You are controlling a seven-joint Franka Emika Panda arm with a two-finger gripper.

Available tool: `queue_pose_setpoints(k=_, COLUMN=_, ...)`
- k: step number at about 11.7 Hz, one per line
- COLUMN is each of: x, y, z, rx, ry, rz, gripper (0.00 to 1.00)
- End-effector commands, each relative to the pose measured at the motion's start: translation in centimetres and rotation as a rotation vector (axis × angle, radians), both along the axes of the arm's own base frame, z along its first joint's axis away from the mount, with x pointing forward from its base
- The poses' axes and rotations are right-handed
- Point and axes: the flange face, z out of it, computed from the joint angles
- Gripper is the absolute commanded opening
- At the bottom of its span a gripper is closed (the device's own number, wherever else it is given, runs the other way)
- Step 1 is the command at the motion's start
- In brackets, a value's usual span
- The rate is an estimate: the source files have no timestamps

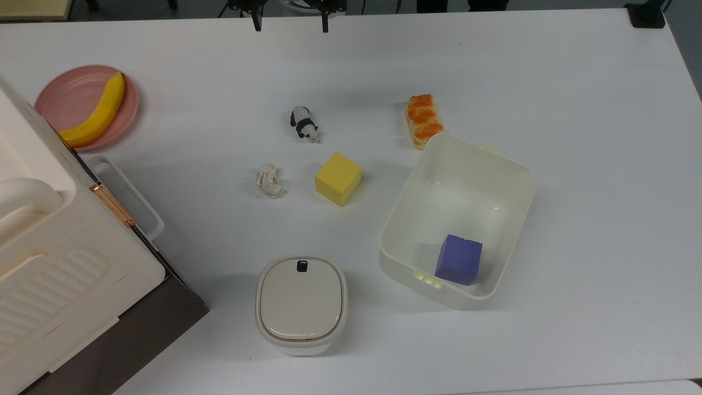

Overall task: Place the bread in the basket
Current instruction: 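Move the gripper over the bread roll with orange topping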

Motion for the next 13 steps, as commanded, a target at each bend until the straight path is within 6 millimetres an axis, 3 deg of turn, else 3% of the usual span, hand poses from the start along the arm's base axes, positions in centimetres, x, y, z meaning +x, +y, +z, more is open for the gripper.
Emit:
queue_pose_setpoints(k=1, x=-0.6, y=-0.1, z=-0.5, rx=0.007, ry=-0.018, rz=-0.006, gripper=1.0)
queue_pose_setpoints(k=4, x=-0.4, y=0.1, z=-0.7, rx=0.008, ry=-0.03, rz=0.0, gripper=1.0)
queue_pose_setpoints(k=7, x=-0.4, y=1.9, z=-2.0, rx=0.006, ry=-0.021, rz=0.033, gripper=1.0)
queue_pose_setpoints(k=11, x=-1.7, y=10.4, z=-7.7, rx=0.005, ry=0.011, rz=0.181, gripper=1.0)
queue_pose_setpoints(k=13, x=-2.8, y=14.3, z=-11.6, rx=0.004, ry=0.002, rz=0.232, gripper=1.0)
